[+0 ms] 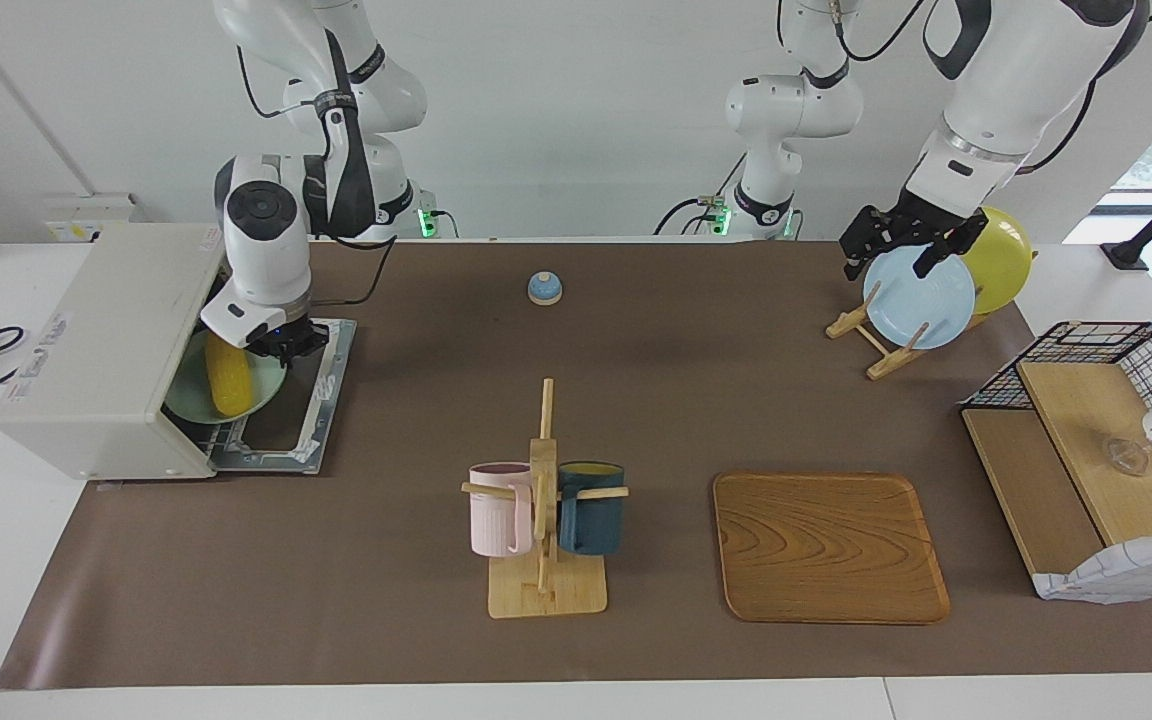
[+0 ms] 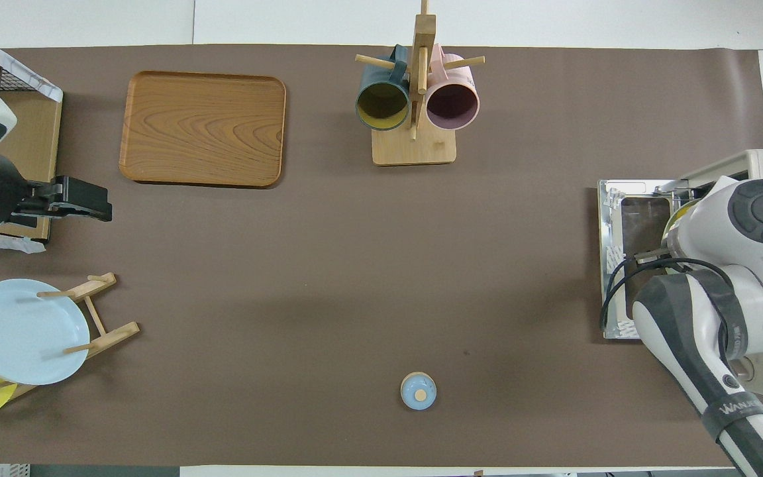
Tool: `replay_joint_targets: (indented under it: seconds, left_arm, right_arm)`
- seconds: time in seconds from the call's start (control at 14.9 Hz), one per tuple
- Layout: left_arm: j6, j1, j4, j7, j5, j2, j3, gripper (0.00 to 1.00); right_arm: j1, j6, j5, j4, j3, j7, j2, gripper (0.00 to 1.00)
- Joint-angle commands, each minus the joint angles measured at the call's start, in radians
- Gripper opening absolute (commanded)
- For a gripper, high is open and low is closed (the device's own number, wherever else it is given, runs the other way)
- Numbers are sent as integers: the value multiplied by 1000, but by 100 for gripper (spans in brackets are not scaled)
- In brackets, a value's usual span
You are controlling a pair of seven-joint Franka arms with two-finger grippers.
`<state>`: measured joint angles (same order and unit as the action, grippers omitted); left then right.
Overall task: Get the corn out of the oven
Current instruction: 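Pull the green plate with corn out of the oven with the right gripper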
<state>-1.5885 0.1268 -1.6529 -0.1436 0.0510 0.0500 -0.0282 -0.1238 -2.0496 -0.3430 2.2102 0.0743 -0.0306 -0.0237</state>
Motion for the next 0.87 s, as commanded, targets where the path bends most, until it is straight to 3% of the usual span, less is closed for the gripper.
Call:
replay_joint_targets:
  seconds: [0.0, 0.34, 0.67, 0.81]
  left_arm:
    - [-25, 13, -35, -10, 7, 25, 8, 100]
    - [-25, 13, -35, -10, 9, 25, 8, 100]
    - [-24, 14, -35, -10, 9, 25, 8, 100]
    - [-31, 13, -36, -1, 9, 25, 8, 100]
  right_arm:
    - [-81, 103, -14, -91, -7, -26, 25, 0]
    - [-250, 232, -2, -225, -8, -170, 85, 0]
    - [-382, 233, 64, -282, -8, -291, 114, 0]
    - [-451, 268, 68, -378, -8, -375, 197, 0]
